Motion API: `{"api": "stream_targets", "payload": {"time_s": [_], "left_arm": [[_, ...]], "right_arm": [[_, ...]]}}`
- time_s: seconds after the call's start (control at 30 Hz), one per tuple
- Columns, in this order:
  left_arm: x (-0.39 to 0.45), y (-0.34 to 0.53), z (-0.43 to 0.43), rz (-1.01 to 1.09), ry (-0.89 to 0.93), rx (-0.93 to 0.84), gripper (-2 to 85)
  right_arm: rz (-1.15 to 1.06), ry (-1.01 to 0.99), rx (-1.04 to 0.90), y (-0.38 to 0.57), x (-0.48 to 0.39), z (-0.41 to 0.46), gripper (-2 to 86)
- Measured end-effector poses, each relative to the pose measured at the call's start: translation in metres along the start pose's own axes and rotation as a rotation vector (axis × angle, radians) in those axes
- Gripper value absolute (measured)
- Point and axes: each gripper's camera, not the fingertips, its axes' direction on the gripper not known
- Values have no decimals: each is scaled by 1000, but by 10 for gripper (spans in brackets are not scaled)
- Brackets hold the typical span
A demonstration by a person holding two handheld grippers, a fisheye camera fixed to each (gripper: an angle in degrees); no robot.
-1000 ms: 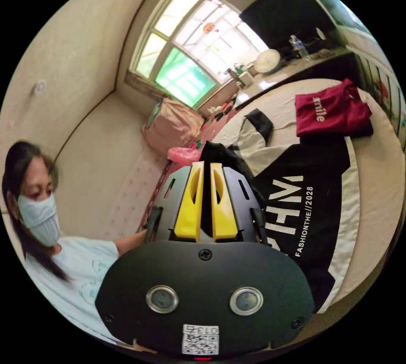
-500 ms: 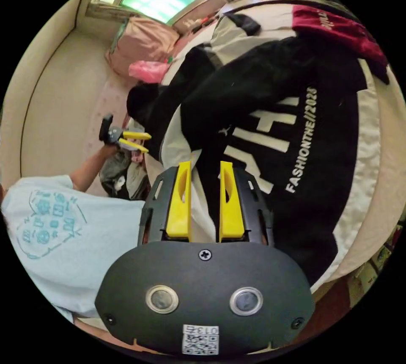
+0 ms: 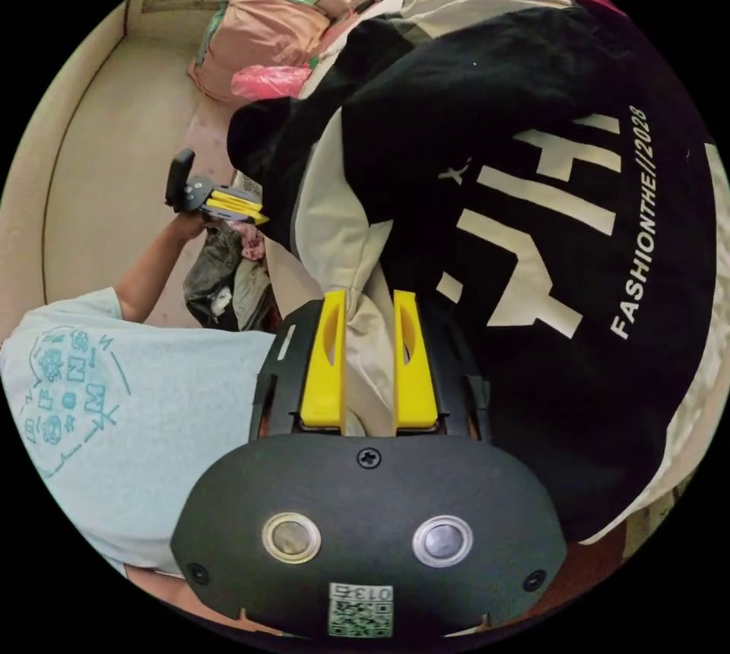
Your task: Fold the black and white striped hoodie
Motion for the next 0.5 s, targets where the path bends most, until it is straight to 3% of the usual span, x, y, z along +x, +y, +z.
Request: {"api": "stream_targets", "payload": {"time_s": [0.2, 0.4, 0.5], "left_arm": [[-4, 4, -5, -12, -4, 18, -2], [-15, 19, -1, -54, 72, 75, -1], [-27, 18, 31, -95, 70, 6, 2]], "right_arm": [[-86, 33, -38, 1, -23, 26, 23], [-209, 145, 246, 76, -76, 7, 11], [-147, 268, 135, 93, -64, 50, 15]]}}
